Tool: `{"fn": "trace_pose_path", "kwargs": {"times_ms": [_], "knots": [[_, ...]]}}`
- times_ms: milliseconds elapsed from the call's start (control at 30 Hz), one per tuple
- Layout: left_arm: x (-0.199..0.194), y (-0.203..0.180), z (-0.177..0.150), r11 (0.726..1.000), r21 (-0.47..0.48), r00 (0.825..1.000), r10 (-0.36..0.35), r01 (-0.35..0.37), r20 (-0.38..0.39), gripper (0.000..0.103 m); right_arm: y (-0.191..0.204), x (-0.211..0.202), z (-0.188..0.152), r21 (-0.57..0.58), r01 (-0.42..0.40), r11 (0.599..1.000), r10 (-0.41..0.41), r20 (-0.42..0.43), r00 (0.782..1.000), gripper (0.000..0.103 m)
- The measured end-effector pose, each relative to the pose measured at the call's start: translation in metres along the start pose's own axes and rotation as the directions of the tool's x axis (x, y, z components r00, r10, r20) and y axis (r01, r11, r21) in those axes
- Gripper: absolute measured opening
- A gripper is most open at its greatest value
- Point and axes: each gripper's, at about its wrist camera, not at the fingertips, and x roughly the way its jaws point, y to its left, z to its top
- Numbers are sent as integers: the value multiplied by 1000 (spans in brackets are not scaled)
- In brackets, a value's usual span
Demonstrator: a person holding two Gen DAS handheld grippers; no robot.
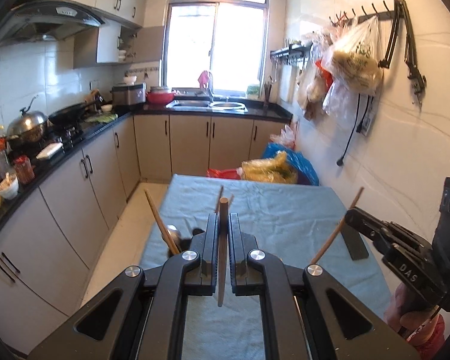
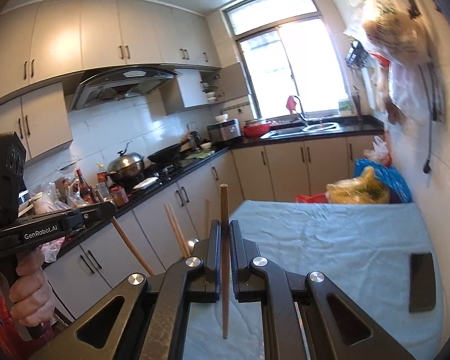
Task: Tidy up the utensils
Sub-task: 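Lower both chopsticks into the holder cup and open both tools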
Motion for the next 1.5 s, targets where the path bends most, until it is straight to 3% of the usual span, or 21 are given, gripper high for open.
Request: {"fn": "trace_pose_path", "kwargs": {"times_ms": [233,633,1067,1500], "knots": [[-1,16,29,999,4,997,42,-43,58,6,37,25,34,-46,-45,998,47,34,998,6],[50,63,55,993,-105,997,62,-58,36,6,72,91,65,-81,-32,996,37,64,997,6],[120,98,21,982,-178,995,46,-61,-84,6,63,168,27,-86,-20,996,13,-72,997,6],[138,109,-2,979,-193,989,42,-69,-141,6,53,192,-9,-97,-1,995,-17,-189,982,7]]}}
